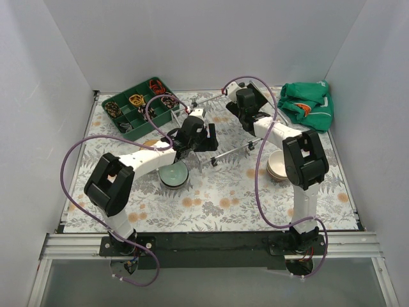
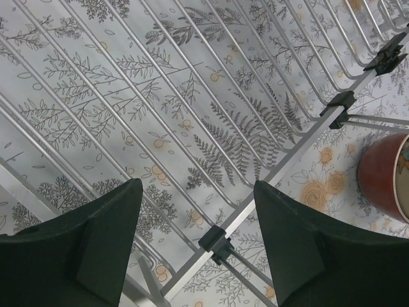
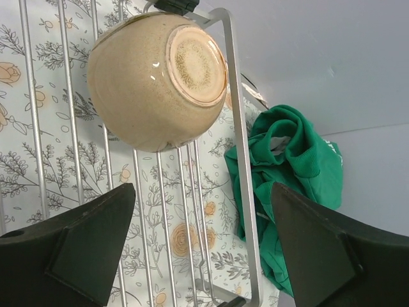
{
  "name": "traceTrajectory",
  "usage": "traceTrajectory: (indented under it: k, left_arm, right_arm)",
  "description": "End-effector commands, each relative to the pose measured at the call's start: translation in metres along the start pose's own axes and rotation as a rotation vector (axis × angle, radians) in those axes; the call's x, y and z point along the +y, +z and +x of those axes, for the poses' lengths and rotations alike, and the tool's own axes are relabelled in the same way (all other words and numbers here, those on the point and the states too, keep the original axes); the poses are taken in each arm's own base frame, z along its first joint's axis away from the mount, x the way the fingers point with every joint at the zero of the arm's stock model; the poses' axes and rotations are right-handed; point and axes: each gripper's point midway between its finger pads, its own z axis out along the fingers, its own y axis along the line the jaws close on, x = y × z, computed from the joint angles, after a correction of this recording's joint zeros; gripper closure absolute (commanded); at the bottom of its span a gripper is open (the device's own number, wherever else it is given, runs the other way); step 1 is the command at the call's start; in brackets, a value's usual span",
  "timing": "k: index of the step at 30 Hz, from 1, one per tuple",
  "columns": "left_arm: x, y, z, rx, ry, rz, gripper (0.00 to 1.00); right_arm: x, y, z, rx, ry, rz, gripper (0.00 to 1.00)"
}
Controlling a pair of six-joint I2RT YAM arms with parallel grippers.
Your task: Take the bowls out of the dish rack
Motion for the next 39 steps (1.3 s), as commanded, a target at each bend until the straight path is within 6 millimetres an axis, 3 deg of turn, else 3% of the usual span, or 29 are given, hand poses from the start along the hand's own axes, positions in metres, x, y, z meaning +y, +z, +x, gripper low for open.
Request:
traceTrajectory:
  k: [1, 6, 12, 22, 31, 39]
  left_arm:
    - [0.009, -0.009, 0.000, 0.001, 0.010, -0.039, 0.30]
    - [0.025, -0.013, 0.035, 0.095, -0.001, -0.071, 0.31]
    - [0.031, -0.021, 0.054, 0.150, -0.014, -0.068, 0.31]
    - [0.028, -0.027, 0.056, 0.159, -0.022, -0.051, 0.31]
    - [0.028, -0.032, 0.060, 0.169, -0.033, -0.042, 0.31]
    - [0.028, -0.035, 0.067, 0.186, -0.042, -0.036, 0.31]
  right_arm:
    - [-0.012, 0.005, -0.022, -0.056, 0.002, 0.017, 0.04]
    - [-0.006, 0.021, -0.026, -0.064, -0.040, 0.005, 0.04]
    - [0.006, 0.030, -0.036, -0.108, -0.088, -0.047, 0.01]
    - [0.037, 0.044, -0.030, -0.082, -0.194, -0.104, 0.01]
    - [0.045, 0.057, -0.019, -0.040, -0.265, -0.075, 0.01]
    - [0.038, 0.068, -0.013, 0.005, -0.300, 0.009, 0.01]
